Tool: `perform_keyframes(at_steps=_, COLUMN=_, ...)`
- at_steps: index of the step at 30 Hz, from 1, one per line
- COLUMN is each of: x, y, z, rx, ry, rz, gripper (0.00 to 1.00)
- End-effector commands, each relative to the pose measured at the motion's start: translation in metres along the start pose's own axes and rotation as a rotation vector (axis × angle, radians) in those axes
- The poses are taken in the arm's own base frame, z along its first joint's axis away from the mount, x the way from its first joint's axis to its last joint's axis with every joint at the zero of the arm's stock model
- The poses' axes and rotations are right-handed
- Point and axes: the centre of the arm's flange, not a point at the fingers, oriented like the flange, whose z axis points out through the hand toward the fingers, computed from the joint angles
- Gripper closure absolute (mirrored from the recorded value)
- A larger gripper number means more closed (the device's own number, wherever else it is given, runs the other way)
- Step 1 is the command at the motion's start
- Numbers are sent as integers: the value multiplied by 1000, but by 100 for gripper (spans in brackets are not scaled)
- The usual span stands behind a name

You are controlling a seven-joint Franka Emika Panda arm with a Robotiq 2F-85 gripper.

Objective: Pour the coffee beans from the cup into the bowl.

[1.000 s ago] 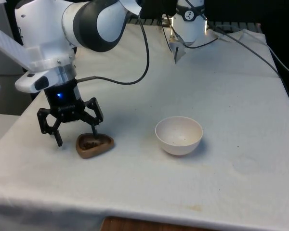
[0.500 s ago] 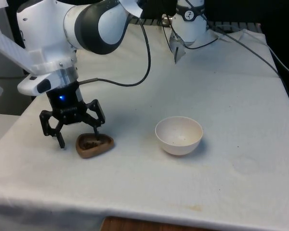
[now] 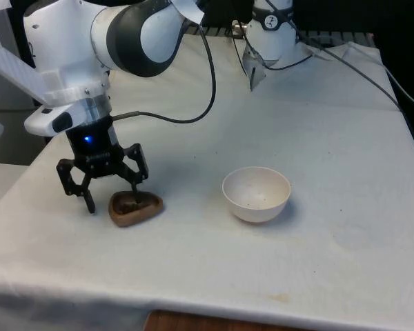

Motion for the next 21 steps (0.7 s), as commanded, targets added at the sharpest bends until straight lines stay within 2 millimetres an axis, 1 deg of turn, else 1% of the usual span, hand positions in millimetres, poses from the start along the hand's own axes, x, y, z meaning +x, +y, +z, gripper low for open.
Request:
perform_keyframes(at_steps=1, x=0, y=0, z=0, rx=-2, ry=1, rz=0, gripper=16)
perform_keyframes(at_steps=2, x=0, y=0, z=0, rx=-2, ry=1, rz=0, gripper=22)
perform_keyframes(at_steps=3, x=0, y=0, z=0, rx=-2, ry=1, rz=0, gripper=31)
perform_keyframes(at_steps=8, x=0, y=0, z=0, rx=0, ry=0, rz=0, gripper=59)
perform_keyframes(at_steps=9, x=0, y=0, z=0, rx=-2, ry=1, rz=0, gripper=59)
perform_keyframes(at_steps=10, x=0, y=0, z=0, rx=-2, ry=1, rz=0, gripper=70)
perform_keyframes(at_steps=15, x=0, y=0, z=-1, rx=-2, ry=2, rz=0, gripper=97)
perform_keyframes(at_steps=16, x=1, y=0, z=-5, rx=-2, ry=1, rz=-1, gripper=99)
perform_keyframes(at_steps=17, x=2, y=0, z=-8, rx=-4, ry=2, rz=-1, gripper=99)
perform_keyframes(at_steps=18, x=1, y=0, z=-4, rx=-1, ry=4, rz=0, gripper=99)
perform_keyframes(at_steps=19, x=4, y=0, z=-15, rx=-7, ry=3, rz=-1, gripper=99)
perform_keyframes(at_steps=21, x=4, y=0, z=-17, rx=-8, ry=2, rz=-2, gripper=99)
